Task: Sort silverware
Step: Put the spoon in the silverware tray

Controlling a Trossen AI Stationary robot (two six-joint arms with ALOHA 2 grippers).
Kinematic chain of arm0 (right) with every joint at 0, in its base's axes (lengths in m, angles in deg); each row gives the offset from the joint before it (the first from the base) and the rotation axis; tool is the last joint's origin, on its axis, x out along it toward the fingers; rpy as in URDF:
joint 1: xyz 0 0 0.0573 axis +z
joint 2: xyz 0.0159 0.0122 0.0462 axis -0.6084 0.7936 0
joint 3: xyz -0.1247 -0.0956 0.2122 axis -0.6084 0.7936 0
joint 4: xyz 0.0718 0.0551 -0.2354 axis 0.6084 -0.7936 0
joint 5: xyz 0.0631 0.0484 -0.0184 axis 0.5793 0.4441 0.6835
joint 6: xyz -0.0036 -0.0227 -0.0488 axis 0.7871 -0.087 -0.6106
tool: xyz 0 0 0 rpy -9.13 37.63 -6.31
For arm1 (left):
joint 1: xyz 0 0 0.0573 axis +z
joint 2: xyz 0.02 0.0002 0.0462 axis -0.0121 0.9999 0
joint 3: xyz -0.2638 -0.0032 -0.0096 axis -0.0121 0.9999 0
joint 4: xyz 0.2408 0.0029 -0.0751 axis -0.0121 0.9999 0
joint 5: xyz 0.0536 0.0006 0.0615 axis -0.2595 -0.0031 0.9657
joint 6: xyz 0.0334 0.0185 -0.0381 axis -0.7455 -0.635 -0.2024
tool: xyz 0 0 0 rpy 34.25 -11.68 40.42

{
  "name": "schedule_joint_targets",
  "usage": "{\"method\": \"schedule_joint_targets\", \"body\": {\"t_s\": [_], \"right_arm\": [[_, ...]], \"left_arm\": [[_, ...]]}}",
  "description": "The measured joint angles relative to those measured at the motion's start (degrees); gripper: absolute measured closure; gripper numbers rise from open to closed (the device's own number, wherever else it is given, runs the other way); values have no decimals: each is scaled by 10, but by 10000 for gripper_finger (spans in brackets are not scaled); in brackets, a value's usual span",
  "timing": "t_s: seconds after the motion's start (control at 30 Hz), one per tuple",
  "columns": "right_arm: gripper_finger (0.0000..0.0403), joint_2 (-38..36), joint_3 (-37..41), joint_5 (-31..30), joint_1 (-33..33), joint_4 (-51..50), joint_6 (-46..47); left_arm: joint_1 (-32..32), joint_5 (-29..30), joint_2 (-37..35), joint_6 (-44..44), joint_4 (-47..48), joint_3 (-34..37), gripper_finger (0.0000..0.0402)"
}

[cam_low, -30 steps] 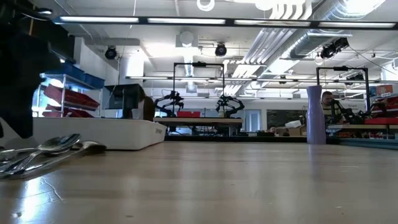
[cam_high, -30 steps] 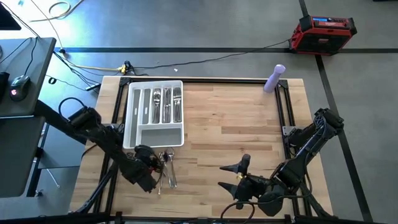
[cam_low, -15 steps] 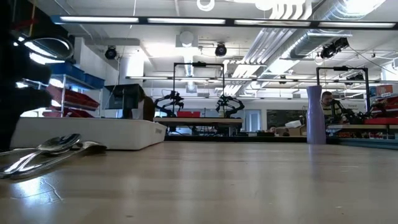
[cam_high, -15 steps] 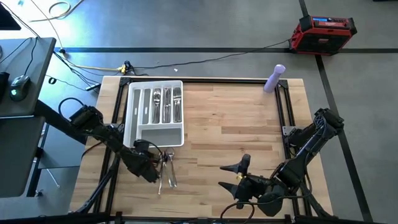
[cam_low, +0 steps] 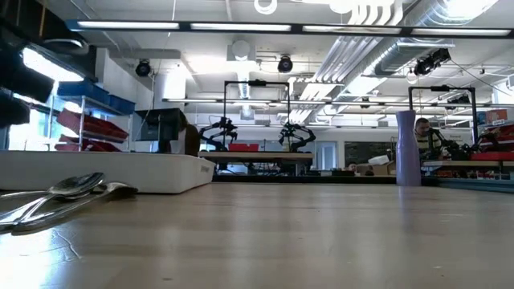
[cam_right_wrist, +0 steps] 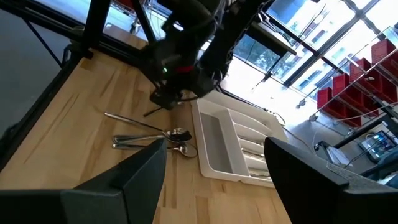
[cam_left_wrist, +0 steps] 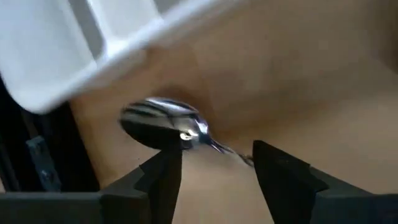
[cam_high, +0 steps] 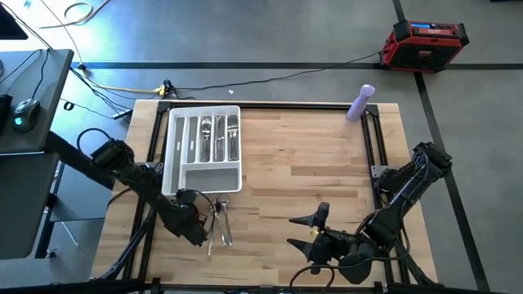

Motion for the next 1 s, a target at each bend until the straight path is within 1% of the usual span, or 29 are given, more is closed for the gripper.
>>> {"method": "schedule_joint_targets", "body": {"t_s": [0.07,0.2,0.33,0.43,0.57,0.63,0.67,0.77,0.9,0.93,1.0], "right_arm": [[149,0,0,0,0,0,0],[149,0,0,1,0,-1,4],[149,0,0,2,0,-1,5],[149,0,0,2,0,-1,5],[149,0,0,2,0,-1,4],[149,0,0,2,-1,-1,5],[149,0,0,2,-1,-1,4],[149,0,0,2,-1,-1,5],[149,0,0,2,-1,-1,5],[149,0,0,2,-1,-1,5],[149,0,0,2,-1,-1,5]], "left_arm": [[-10,-10,0,6,0,-7,232],[-30,-54,0,15,-6,-7,243],[-39,-64,-1,34,3,10,265],[-35,-64,-1,40,4,36,297],[-26,-59,1,40,3,63,358],[-23,-46,1,40,-4,70,387],[-21,-33,1,40,-6,72,394],[-15,27,2,38,-8,74,392],[-7,109,2,5,-40,74,390],[-6,124,2,-1,-50,74,392],[-4,132,2,-10,-58,66,398]]}}
